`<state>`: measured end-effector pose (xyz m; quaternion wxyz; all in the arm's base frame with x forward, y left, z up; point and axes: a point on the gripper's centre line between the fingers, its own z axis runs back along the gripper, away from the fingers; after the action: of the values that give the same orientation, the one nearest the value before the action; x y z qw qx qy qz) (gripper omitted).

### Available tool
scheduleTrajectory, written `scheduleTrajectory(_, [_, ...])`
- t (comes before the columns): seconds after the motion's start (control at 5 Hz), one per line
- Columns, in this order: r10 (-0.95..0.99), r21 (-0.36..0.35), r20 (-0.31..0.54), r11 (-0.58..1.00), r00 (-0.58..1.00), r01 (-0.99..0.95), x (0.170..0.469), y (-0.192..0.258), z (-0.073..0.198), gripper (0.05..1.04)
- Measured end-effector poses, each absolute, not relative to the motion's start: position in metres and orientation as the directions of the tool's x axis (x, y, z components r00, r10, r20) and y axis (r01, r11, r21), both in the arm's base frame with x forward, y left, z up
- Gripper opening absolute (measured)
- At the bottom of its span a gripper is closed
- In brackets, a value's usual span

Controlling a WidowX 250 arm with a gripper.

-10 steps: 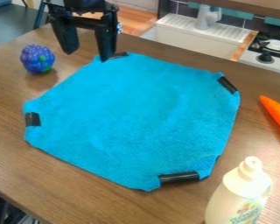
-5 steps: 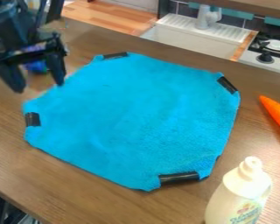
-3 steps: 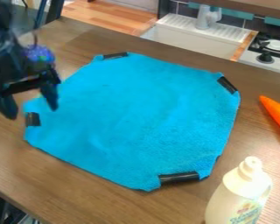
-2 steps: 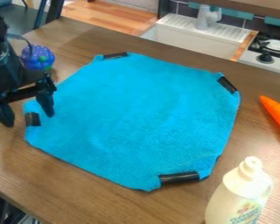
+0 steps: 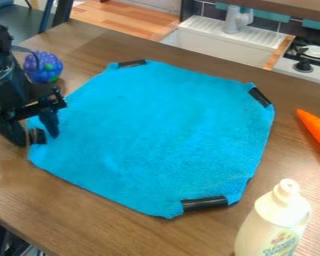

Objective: Folds the cloth from bottom left to top right

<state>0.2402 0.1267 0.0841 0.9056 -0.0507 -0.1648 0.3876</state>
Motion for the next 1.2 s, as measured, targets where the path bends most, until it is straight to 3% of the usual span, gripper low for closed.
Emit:
scheduleTrajectory(0.2, [0.722,-0.21,0.299,0.687,0.624,-0.695,0.242,0.132,0.082,0.359])
scheduleTrajectory(0.4, [0.72,-0.208,0.311,0.688,0.62,-0.695,0.241,0.132,0.081,0.172])
scheduleTrajectory(0.6, [0.74,-0.244,0.246,0.672,0.626,-0.699,0.231,0.128,0.087,0.075])
scheduleTrajectory(0.8, [0.763,-0.318,0.208,0.644,0.612,-0.696,0.238,0.12,0.125,0.06])
scheduleTrajectory(1.0, [0.789,-0.386,0.133,0.599,0.6,-0.701,0.258,0.099,0.154,0.058])
scheduleTrajectory(1.2, [0.816,-0.408,0.08,0.551,0.573,-0.728,0.28,0.09,0.166,0.056])
